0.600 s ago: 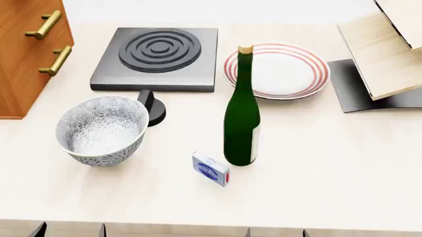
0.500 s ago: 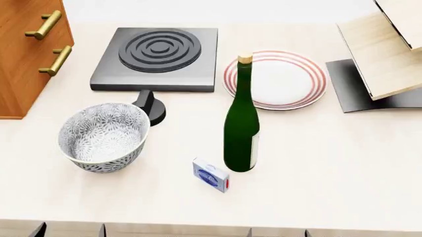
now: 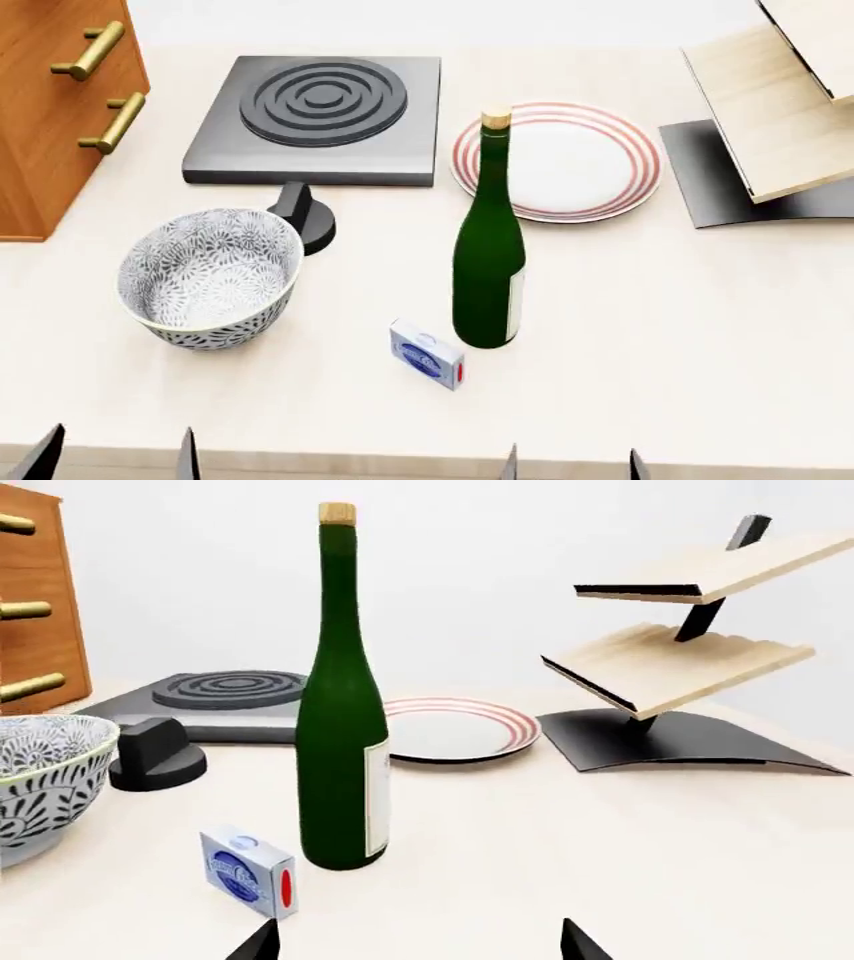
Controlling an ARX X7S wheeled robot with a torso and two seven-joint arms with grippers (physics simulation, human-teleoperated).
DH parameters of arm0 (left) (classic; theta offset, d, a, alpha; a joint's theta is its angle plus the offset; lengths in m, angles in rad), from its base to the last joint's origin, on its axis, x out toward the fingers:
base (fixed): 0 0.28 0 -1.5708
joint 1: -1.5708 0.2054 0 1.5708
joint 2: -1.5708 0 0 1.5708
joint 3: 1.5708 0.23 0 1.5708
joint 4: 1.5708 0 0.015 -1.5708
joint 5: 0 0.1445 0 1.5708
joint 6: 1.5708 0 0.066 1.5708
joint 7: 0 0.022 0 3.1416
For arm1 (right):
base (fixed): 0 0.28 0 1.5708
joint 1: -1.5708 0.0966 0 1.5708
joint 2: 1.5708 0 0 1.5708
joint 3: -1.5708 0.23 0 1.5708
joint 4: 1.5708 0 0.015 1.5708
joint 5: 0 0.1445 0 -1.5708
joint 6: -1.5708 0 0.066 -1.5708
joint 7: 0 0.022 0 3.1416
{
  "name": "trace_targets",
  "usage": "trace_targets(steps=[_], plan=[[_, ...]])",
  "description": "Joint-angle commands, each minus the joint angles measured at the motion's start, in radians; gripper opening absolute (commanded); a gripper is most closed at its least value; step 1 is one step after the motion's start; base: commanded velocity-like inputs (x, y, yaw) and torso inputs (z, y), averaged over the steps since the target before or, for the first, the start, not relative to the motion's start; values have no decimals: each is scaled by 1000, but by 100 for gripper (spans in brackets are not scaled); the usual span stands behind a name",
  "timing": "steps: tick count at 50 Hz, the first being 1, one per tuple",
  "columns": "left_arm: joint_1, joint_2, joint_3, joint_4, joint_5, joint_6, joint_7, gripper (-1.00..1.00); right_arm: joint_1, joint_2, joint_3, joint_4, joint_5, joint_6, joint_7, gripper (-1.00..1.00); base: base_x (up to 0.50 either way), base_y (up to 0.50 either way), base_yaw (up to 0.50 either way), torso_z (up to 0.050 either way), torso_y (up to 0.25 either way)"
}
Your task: Pick up the akita bowl and put it on the plate.
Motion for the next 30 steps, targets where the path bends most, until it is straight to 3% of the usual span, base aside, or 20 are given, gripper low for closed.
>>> trace_targets(steps=[1,10,16,30], plan=[[34,-31,20,216,32,-43,-47,100,-41,28,-2,-209,22,57,31,100,0,0,0,0,0],[249,-65,-25,511,50,115,-95,100,-208,52,37,-448,16,-54,78,100,0,0,0,0,0],[340,-70,-24,549,86,239,-125,100,-308,65,30,-509,2,-175,84,100,0,0,0,0,0],[300,-86,-11,516,80,208,-137,100,-308,80,6,-472,-12,-210,97,100,0,0,0,0,0]])
